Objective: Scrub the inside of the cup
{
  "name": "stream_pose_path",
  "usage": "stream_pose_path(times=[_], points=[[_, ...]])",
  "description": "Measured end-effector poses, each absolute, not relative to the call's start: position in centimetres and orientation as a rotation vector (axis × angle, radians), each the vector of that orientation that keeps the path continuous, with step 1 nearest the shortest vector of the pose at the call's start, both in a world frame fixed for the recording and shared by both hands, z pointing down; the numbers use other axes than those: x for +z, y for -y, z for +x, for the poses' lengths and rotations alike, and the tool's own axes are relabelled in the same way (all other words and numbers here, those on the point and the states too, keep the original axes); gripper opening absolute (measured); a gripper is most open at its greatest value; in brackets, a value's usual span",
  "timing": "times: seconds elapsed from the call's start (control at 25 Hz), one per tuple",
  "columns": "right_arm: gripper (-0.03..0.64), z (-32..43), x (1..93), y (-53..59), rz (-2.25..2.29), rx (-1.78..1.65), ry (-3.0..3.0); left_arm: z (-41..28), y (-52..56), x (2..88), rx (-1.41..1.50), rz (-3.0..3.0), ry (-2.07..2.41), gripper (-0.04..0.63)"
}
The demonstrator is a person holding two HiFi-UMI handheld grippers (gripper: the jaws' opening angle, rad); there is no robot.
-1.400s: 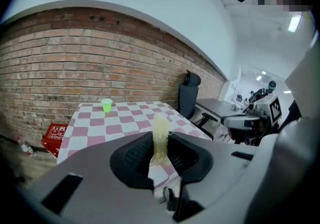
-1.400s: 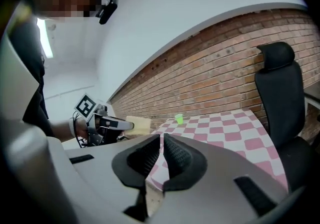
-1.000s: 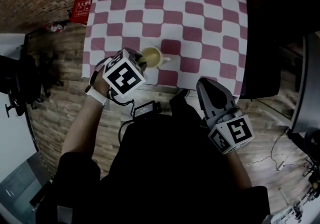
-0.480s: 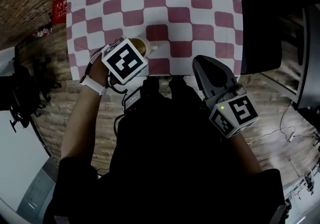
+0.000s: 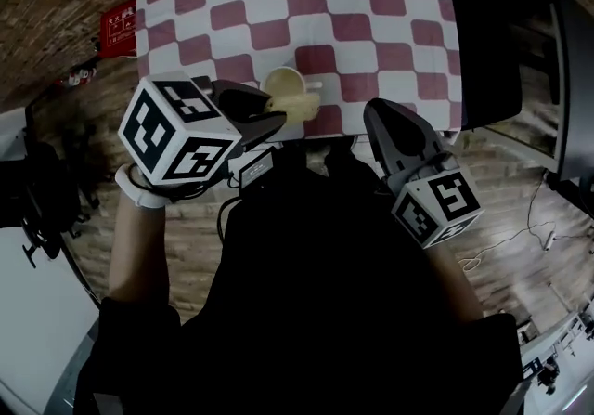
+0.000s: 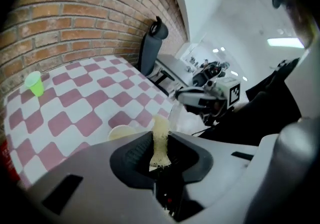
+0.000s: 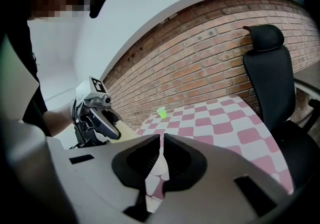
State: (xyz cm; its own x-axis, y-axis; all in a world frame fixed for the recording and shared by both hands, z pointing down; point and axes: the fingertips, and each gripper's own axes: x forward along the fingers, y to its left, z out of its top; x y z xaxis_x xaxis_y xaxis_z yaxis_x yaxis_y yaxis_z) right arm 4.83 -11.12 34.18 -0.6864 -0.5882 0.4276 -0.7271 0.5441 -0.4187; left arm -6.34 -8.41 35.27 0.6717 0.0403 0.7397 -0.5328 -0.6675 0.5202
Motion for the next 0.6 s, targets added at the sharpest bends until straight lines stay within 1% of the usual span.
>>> stream_pose_path(times=[0.08,0.12,0.24,0.44,0.6], points=[[0.043,4.6,33.9,10.9,1.121,0.865,2.556,-6.9,9.1,34.0,0.906,2.149,0.443,0.080],[0.042,4.6,33.8,10.8,1.124,0.862,2.564,-7.5,9.8,34.2,0.945,2.166,0.506,0.080],[0.043,5.0,33.7,10.5,1.141,0.860,2.576,-8.7,11.0,36.1,1.249,2.214,0.624,0.080],[0.043,5.9,33.9,10.1,1.202,0.888,2.572,-8.3,10.4,42.1,1.818,2.140,0.456,0.080],[0.043,7.4,33.6,10.2,1.245,0.886,2.561,-6.5,9.9,45.8,1.982,2.111,0.342,0.080]])
